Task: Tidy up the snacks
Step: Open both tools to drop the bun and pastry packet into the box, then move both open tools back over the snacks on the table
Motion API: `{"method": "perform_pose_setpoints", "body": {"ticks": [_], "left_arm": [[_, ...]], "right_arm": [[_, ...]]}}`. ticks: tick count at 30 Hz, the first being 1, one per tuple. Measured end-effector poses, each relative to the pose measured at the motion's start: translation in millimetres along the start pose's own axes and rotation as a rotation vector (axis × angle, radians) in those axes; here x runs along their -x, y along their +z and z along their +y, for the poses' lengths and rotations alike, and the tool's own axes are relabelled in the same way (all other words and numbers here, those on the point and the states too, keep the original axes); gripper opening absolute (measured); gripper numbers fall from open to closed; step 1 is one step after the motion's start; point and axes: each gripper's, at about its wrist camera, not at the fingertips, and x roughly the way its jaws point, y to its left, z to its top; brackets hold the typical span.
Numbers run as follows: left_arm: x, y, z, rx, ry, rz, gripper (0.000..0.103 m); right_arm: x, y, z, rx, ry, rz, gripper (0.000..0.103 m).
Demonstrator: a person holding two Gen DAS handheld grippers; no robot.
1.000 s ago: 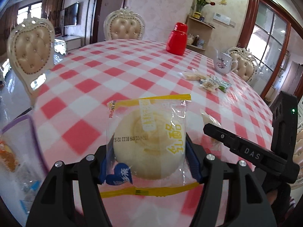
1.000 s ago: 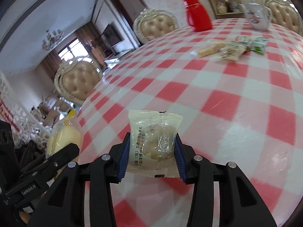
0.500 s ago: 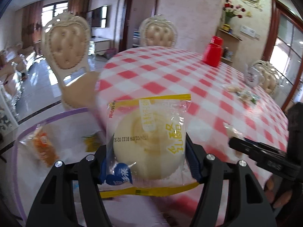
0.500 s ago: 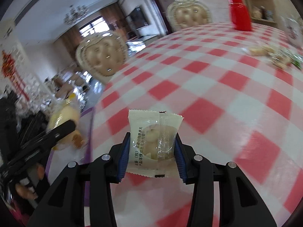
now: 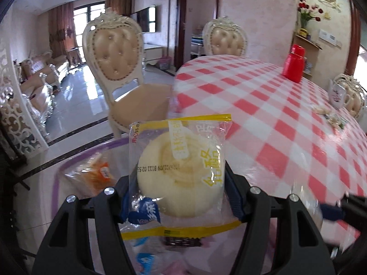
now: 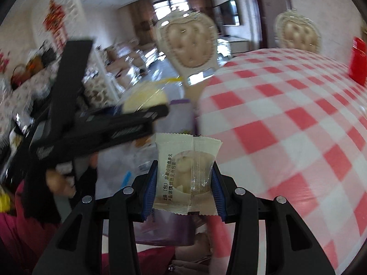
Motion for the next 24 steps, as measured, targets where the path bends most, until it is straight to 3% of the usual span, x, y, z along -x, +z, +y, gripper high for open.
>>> {"method": "perform_pose_setpoints", "body": {"ticks": [5,8,10,12,24], "left_arm": [[-2.9,2.8,19.5,0.009,0.069,0.015,0.066],[-3.4,5.0,29.5,0.034,0.106,0.024,0.068],[3.2,7.3,33.7,0.055,0.163,-0.018,0.089],[10.1,9.0,33.8,0.057,0.186,-0.051,0.094],[3.1,5.2,-30.4,-0.059,0.113,-0.046,0.098]], "right_arm": [[-19.1,-7.0,27.4,0.071,0.047,0.05,0.044],[-23.8,-12.2,40.6,0.113,0.138,0.083,0.051],[-16.1,-12.8,45.5,0.139,0.134,0.052,0.066],[-6.9,-10.8,43.1,0.147,0.114,0.021,0.069],[62.8,-12.6,-61.6,-0.105,-0.036,-0.132,0.075]]}}
